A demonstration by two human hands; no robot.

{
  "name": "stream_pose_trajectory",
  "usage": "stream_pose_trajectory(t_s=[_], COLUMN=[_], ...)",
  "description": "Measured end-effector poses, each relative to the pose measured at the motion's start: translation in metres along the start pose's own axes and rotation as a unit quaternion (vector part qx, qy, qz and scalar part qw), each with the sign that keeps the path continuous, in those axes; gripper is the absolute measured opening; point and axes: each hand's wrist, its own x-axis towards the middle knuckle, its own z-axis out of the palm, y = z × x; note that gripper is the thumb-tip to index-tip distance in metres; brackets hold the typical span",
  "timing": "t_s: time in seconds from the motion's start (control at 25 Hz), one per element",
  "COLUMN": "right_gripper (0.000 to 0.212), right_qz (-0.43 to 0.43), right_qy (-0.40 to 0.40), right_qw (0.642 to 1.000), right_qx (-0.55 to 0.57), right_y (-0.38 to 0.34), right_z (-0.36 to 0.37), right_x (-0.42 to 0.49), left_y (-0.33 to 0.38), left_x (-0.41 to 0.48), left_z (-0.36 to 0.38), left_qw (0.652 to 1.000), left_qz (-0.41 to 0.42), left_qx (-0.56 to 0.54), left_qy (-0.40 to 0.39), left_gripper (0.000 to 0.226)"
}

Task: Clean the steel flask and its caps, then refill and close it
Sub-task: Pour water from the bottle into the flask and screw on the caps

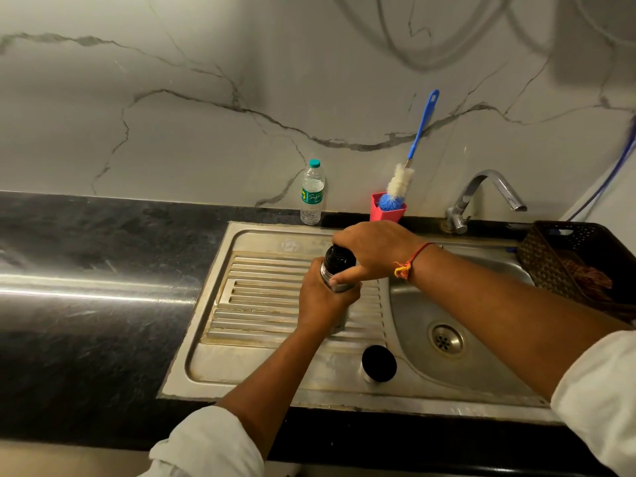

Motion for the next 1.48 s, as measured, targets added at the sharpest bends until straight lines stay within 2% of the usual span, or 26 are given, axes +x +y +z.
stream_pose_trajectory(t_s=[0.12,0.28,0.4,0.52,0.6,0.72,0.8,0.84,0.92,0.96,1.04,1.16,1.24,1.36,1.48], right_gripper=[0.062,0.062,0.057,0.058,0.059,0.057,0.069,0.079,0.093,0.092,0.079,0.067,0.07,0.085,0.075], right_qz=[0.055,0.194,0.297,0.33,0.337,0.342,0.339,0.345,0.355,0.358,0.346,0.288,0.262,0.252,0.236], right_qy=[0.037,0.076,0.058,0.016,-0.003,-0.037,-0.064,-0.074,-0.079,-0.083,-0.111,-0.191,-0.219,-0.207,-0.198], right_qw=[0.998,0.978,0.953,0.944,0.941,0.934,0.928,0.921,0.904,0.897,0.888,0.896,0.902,0.915,0.932], right_qx=[0.012,0.016,0.026,0.009,0.008,0.093,0.139,0.168,0.226,0.246,0.282,0.279,0.265,0.236,0.191], right_y=[-0.008,-0.033,-0.051,-0.056,-0.057,-0.055,-0.051,-0.048,-0.041,-0.038,-0.035,-0.043,-0.053,-0.062,-0.07], right_z=[0.005,0.012,0.011,0.002,-0.005,-0.006,0.0,0.001,0.008,0.012,0.025,0.065,0.094,0.131,0.15], right_x=[-0.002,-0.002,0.001,0.003,0.002,-0.006,-0.01,-0.012,-0.021,-0.031,-0.06,-0.098,-0.111,-0.114,-0.115], left_y=[0.003,0.006,0.004,0.007,0.007,0.009,0.008,0.007,0.0,-0.006,-0.018,-0.039,-0.048,-0.054,-0.056], left_x=[-0.003,-0.007,-0.011,-0.012,-0.012,-0.013,-0.012,-0.012,-0.011,-0.013,-0.023,-0.043,-0.053,-0.061,-0.068], left_z=[0.001,0.008,0.013,0.014,0.011,0.005,0.0,-0.003,-0.01,-0.014,-0.022,-0.033,-0.036,-0.038,-0.04], left_qw=[1.0,0.999,0.997,0.998,0.998,0.999,0.999,0.999,0.998,0.996,0.988,0.971,0.964,0.963,0.964], left_qz=[0.003,-0.008,-0.008,-0.007,-0.006,-0.025,-0.015,-0.01,-0.026,-0.038,-0.055,-0.052,-0.045,-0.043,-0.045], left_qx=[0.004,-0.005,-0.017,-0.006,-0.008,-0.001,0.034,0.046,0.055,0.071,0.138,0.217,0.237,0.239,0.236], left_qy=[0.013,0.051,0.072,0.069,0.055,0.022,-0.002,-0.017,-0.034,-0.037,-0.051,-0.09,-0.11,-0.119,-0.117], left_gripper=[0.058,0.052,0.045,0.047,0.054,0.058,0.064,0.072,0.103,0.115,0.124,0.119,0.113,0.107,0.101])
